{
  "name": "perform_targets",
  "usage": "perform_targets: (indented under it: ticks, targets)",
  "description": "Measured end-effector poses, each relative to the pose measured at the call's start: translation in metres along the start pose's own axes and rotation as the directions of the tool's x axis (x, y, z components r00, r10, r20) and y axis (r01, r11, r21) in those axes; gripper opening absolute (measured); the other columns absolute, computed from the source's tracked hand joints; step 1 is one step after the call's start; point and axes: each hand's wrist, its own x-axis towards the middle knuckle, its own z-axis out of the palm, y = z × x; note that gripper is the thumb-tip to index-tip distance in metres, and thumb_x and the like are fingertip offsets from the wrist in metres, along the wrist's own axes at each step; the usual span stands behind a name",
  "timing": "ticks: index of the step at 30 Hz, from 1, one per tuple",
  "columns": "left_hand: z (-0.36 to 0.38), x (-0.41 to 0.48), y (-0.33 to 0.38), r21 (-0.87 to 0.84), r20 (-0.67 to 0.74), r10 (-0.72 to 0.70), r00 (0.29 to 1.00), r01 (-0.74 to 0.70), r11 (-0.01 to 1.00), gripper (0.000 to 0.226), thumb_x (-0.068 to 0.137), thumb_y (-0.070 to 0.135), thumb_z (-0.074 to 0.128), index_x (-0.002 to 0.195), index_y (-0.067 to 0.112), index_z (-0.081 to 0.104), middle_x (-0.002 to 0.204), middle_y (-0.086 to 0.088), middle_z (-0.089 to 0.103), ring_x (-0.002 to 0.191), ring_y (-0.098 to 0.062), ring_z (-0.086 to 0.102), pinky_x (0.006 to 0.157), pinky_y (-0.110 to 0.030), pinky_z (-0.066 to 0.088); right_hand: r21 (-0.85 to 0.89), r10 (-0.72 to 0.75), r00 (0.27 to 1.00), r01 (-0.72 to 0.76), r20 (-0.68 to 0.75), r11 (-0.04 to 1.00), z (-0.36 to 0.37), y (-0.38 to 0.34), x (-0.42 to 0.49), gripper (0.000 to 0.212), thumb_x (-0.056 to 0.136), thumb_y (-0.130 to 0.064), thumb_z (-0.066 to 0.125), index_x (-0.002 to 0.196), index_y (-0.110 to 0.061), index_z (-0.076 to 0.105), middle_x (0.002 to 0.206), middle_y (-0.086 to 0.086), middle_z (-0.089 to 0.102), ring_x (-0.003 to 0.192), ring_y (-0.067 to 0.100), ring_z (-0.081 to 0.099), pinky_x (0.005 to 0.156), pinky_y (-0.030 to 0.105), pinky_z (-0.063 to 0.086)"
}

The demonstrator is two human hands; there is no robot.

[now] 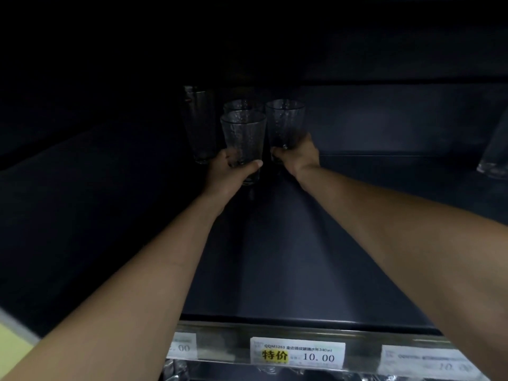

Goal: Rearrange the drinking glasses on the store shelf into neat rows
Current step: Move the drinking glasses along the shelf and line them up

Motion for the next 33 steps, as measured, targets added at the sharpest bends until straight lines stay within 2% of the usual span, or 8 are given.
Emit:
perform_targets:
  ticks: [8, 12, 14, 18, 24, 28, 31, 33]
  targets:
    - [-0.001, -0.001, 0.002, -0.002, 0.004, -0.009, 1.0, 0.009, 1.0, 0.076, 0.061, 0.04, 0.085, 0.127, 0.013, 0.059, 0.122, -0.001, 0.068, 0.107, -0.012, 0.066, 0.093, -0.028, 0.053, 0.002, -0.02, 1.0, 0.02, 0.003, 1.0, 0.002, 0.004, 0.002, 0.07, 0.082, -0.034, 0.079, 0.137, -0.014, 0.041, 0.132, 0.005, 0.06, 0.118, 0.021, 0.059, 0.089, 0.021, 0.046]
    - [-0.001, -0.004, 0.004, -0.006, 0.007, -0.01, 1.0, 0.01, 1.0, 0.062, 0.073, 0.028, 0.084, 0.128, 0.011, 0.058, 0.12, -0.001, 0.068, 0.107, -0.012, 0.066, 0.092, -0.027, 0.053, -0.011, -0.027, 1.0, 0.027, 0.002, 1.0, 0.001, 0.005, 0.003, 0.069, 0.082, -0.035, 0.078, 0.137, -0.014, 0.042, 0.131, 0.005, 0.061, 0.118, 0.021, 0.059, 0.092, 0.022, 0.047]
    - [-0.002, -0.004, 0.005, 0.003, 0.006, -0.011, 1.0, 0.011, 1.0, 0.065, 0.072, 0.03, 0.084, 0.128, 0.011, 0.058, 0.12, -0.001, 0.068, 0.107, -0.013, 0.066, 0.092, -0.027, 0.053, -0.015, -0.027, 1.0, 0.028, 0.002, 1.0, 0.001, 0.004, 0.002, 0.069, 0.082, -0.035, 0.078, 0.137, -0.014, 0.041, 0.132, 0.005, 0.061, 0.118, 0.022, 0.059, 0.093, 0.024, 0.048]
    - [-0.001, -0.005, 0.006, 0.035, -0.011, -0.001, 1.0, 0.002, 0.999, 0.065, 0.073, 0.028, 0.085, 0.128, 0.009, 0.057, 0.119, -0.003, 0.069, 0.105, -0.012, 0.067, 0.083, -0.02, 0.053, -0.029, -0.023, 1.0, 0.024, 0.019, 0.999, -0.003, 0.004, 0.001, 0.069, 0.082, -0.033, 0.079, 0.137, -0.012, 0.042, 0.131, 0.005, 0.06, 0.12, 0.021, 0.058, 0.084, 0.016, 0.041]
    - [-0.002, -0.012, 0.013, 0.074, -0.013, -0.016, 1.0, 0.017, 0.997, 0.093, 0.05, 0.056, 0.081, 0.128, 0.012, 0.058, 0.12, -0.001, 0.068, 0.107, -0.012, 0.067, 0.089, -0.026, 0.055, -0.047, -0.012, 0.993, 0.018, 0.121, 0.999, -0.018, 0.006, -0.01, 0.073, 0.083, -0.036, 0.078, 0.14, -0.013, 0.041, 0.132, 0.003, 0.059, 0.121, 0.018, 0.057, 0.087, 0.016, 0.041]
    - [-0.004, -0.024, 0.023, 0.086, 0.019, -0.077, 0.997, 0.075, 0.993, 0.069, 0.074, 0.031, 0.083, 0.134, 0.013, 0.052, 0.127, -0.001, 0.064, 0.114, -0.015, 0.062, 0.086, -0.02, 0.049, -0.174, -0.018, 0.984, 0.049, 0.175, 0.984, -0.035, 0.008, -0.026, 0.061, 0.089, -0.033, 0.069, 0.141, -0.015, 0.044, 0.132, 0.003, 0.06, 0.122, 0.02, 0.056, 0.087, 0.017, 0.039]
    - [-0.01, -0.043, 0.034, 0.134, 0.031, -0.131, 0.991, 0.126, 0.983, 0.056, 0.084, 0.027, 0.075, 0.134, 0.016, 0.054, 0.131, -0.001, 0.061, 0.115, -0.017, 0.059, 0.096, -0.029, 0.047, -0.235, 0.003, 0.976, 0.049, 0.219, 0.971, -0.057, 0.009, -0.044, 0.059, 0.093, -0.024, 0.064, 0.146, -0.015, 0.04, 0.138, 0.004, 0.056, 0.126, 0.021, 0.053, 0.089, 0.015, 0.036]
    - [-0.011, -0.061, 0.043, 0.136, 0.019, -0.184, 0.983, 0.18, 0.974, 0.04, 0.09, 0.024, 0.068, 0.127, 0.015, 0.056, 0.124, 0.001, 0.061, 0.107, -0.016, 0.059, 0.091, -0.029, 0.047, -0.266, 0.026, 0.964, 0.047, 0.264, 0.963, -0.077, 0.01, -0.058, 0.06, 0.094, -0.025, 0.063, 0.148, -0.016, 0.039, 0.144, 0.003, 0.052, 0.13, 0.021, 0.049, 0.093, 0.014, 0.032]
